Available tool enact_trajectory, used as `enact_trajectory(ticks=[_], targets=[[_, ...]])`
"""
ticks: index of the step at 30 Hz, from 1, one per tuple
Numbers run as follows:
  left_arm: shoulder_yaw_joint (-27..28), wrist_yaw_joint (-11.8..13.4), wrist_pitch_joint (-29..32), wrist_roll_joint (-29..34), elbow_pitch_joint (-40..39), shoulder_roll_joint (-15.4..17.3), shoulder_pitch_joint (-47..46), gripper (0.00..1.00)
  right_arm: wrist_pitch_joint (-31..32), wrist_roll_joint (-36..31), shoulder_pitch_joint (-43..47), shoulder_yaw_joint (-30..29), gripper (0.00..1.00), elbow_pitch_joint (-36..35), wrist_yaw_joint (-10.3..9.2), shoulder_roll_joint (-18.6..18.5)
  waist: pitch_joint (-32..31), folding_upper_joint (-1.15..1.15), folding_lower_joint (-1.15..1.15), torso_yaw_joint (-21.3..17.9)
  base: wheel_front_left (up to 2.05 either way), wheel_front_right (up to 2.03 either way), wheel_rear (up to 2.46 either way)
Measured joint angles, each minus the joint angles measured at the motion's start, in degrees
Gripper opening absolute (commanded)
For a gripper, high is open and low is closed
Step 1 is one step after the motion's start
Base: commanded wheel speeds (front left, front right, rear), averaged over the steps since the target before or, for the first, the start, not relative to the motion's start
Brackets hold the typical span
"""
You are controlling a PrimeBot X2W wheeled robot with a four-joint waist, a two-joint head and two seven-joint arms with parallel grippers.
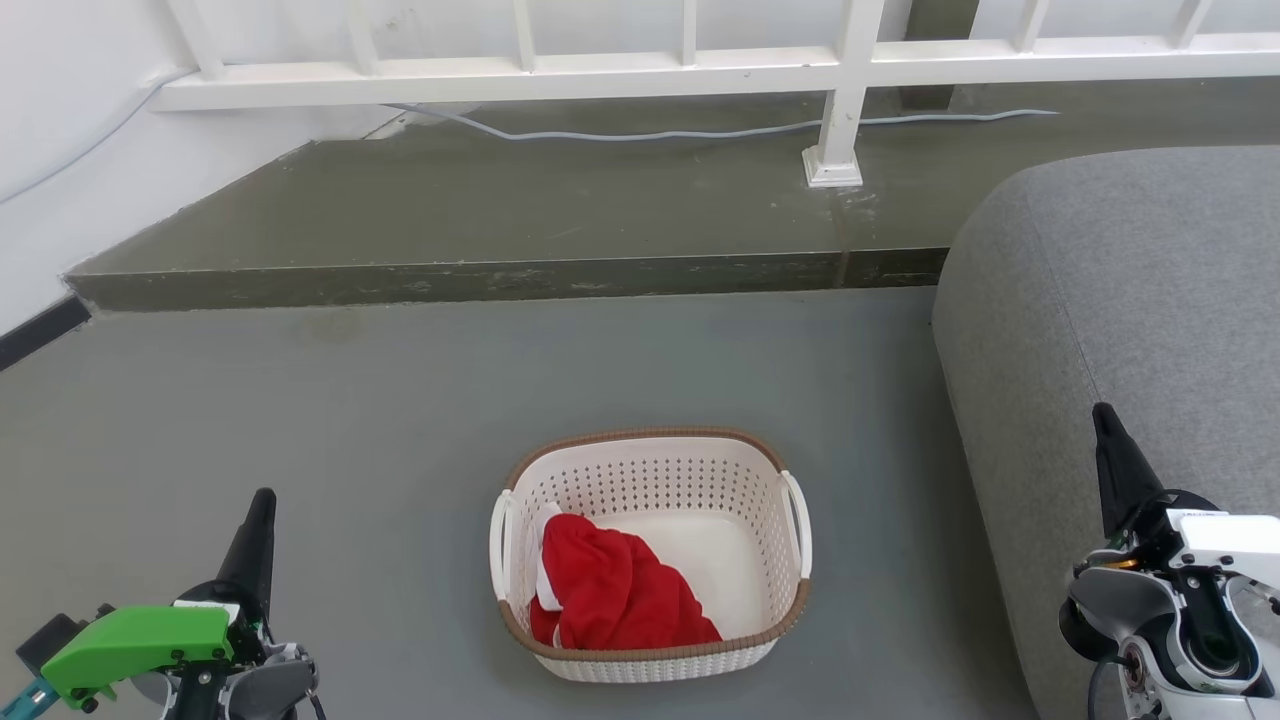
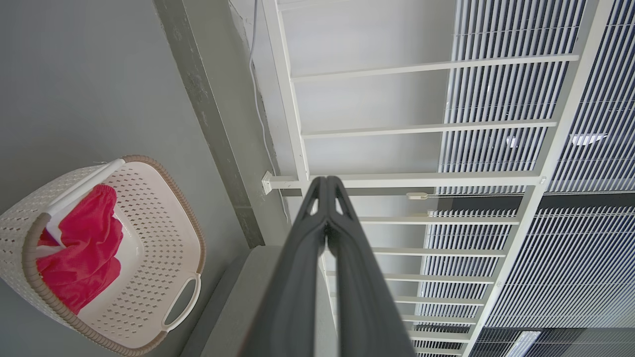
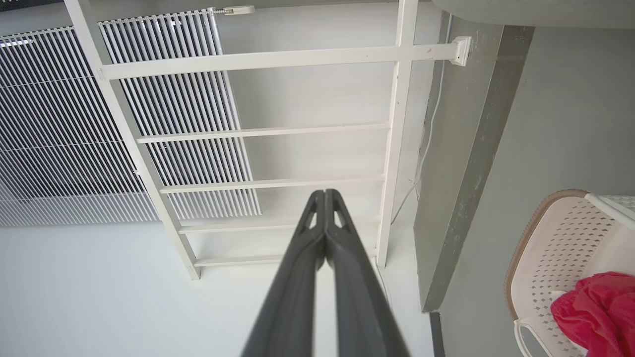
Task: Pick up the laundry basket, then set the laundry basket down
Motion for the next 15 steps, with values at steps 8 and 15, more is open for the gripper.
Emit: enact_trajectory(ticks=[8, 15], targets=[[0.0, 0.0, 0.0, 0.0, 0.0, 0.0, 0.0, 0.00, 0.0, 0.0, 0.0, 0.0, 0.00, 0.0, 0.00, 0.0, 0.0, 0.00, 0.00, 0.0, 0.00, 0.00, 0.00], [0.0, 0.0, 0.1, 0.0, 0.0, 0.0, 0.0, 0.00, 0.2, 0.0, 0.0, -0.1, 0.00, 0.0, 0.00, 0.0, 0.0, 0.00, 0.00, 0.0, 0.00, 0.00, 0.00]])
